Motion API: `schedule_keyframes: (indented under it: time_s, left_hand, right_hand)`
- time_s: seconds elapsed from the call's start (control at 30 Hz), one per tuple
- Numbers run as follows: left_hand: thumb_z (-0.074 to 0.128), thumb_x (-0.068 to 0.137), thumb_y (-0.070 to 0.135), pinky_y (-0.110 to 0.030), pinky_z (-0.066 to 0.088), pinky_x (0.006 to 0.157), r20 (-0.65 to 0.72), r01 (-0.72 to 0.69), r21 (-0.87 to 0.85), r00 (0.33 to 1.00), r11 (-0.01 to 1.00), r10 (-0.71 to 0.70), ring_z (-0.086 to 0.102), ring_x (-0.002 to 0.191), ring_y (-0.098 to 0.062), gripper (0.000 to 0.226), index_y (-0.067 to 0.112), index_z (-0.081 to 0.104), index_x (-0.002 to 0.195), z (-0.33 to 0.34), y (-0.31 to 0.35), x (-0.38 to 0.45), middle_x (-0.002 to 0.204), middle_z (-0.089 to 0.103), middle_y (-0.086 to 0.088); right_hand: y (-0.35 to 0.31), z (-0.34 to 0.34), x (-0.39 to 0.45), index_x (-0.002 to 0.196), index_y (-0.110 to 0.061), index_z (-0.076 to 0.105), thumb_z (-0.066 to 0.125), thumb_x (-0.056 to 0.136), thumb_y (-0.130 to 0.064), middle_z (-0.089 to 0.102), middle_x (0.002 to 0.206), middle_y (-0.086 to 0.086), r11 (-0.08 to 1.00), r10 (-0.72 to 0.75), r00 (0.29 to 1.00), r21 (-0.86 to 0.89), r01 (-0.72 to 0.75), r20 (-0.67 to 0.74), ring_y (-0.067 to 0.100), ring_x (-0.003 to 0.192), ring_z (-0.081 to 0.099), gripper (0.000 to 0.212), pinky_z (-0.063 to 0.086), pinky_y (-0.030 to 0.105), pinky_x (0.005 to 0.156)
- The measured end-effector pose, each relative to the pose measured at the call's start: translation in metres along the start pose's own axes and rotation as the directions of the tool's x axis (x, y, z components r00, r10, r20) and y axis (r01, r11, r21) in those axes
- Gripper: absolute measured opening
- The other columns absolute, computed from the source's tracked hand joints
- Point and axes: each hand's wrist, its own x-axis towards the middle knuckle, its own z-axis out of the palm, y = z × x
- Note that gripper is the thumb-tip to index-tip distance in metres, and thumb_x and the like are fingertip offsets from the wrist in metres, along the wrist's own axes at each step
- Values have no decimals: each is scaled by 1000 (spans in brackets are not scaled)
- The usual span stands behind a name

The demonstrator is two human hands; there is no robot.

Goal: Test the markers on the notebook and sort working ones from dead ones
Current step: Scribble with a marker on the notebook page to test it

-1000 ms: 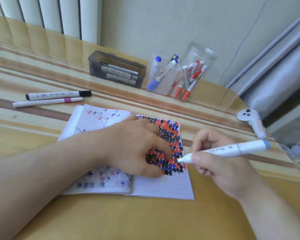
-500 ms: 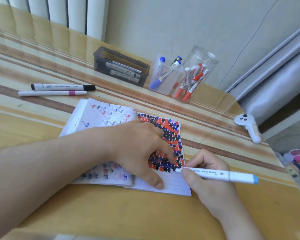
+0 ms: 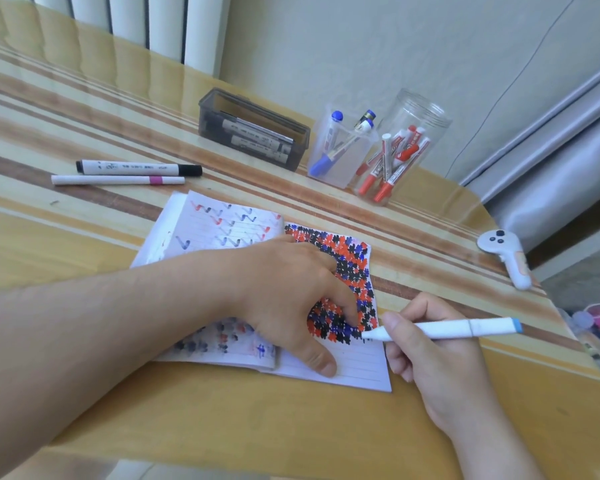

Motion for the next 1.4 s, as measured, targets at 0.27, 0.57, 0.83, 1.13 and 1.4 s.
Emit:
schedule_keyframes:
  time_s: [0.27, 0.57, 0.83, 1.13, 1.4]
  left_hand:
    - [61, 69, 89, -35, 36, 87, 5, -5, -5, 1000, 1000, 5, 46, 97, -9, 70, 63, 48, 131, -1, 0, 1, 93, 42, 19]
    - [60, 70, 89, -35, 36, 91, 18, -13, 0, 1000, 1000, 13, 47, 101, -9, 69, 64, 47, 132, -1, -1, 1, 96, 45, 17]
    - [59, 69, 90, -35, 38, 90, 3, -37, 15, 999, 999, 37, 46, 98, -8, 71, 62, 48, 133, 2, -4, 3, 92, 42, 20]
    - [37, 59, 96, -39, 53, 90, -3, 2, -4, 1000, 1000, -2, 61, 94, -7, 79, 51, 62, 119, 8, -7, 6, 89, 54, 22]
    - [40, 59, 97, -41, 54, 89, 47, 10, -41, 999, 999, -8, 63, 96, -9, 81, 50, 59, 122, 7, -8, 8, 93, 58, 21]
  right_hand:
    - [3, 0, -1, 62, -14, 55, 85, 83, -19, 58, 52, 16, 993, -42, 999, -109, 45, 27, 20, 48, 49, 37, 40, 30, 46]
    - [6, -1, -1, 62, -15, 49, 74, 73, -36, 53, 48, 10, 994, -83, 996, -78, 81, -32, 22, 50, 45, 34, 36, 31, 51]
    - [9, -1, 0, 64, -16, 51, 74, 74, -35, 52, 55, 16, 980, -119, 993, -161, 120, 16, 24, 53, 45, 31, 39, 39, 54]
    - [8, 0, 0, 64, -17, 56, 86, 81, -34, 59, 53, 14, 983, -111, 993, -140, 115, 36, 19, 50, 51, 38, 41, 33, 50]
    - [10, -2, 0, 63, -15, 52, 74, 80, -28, 58, 51, 12, 991, -90, 996, -102, 90, 12, 21, 50, 50, 31, 40, 29, 49]
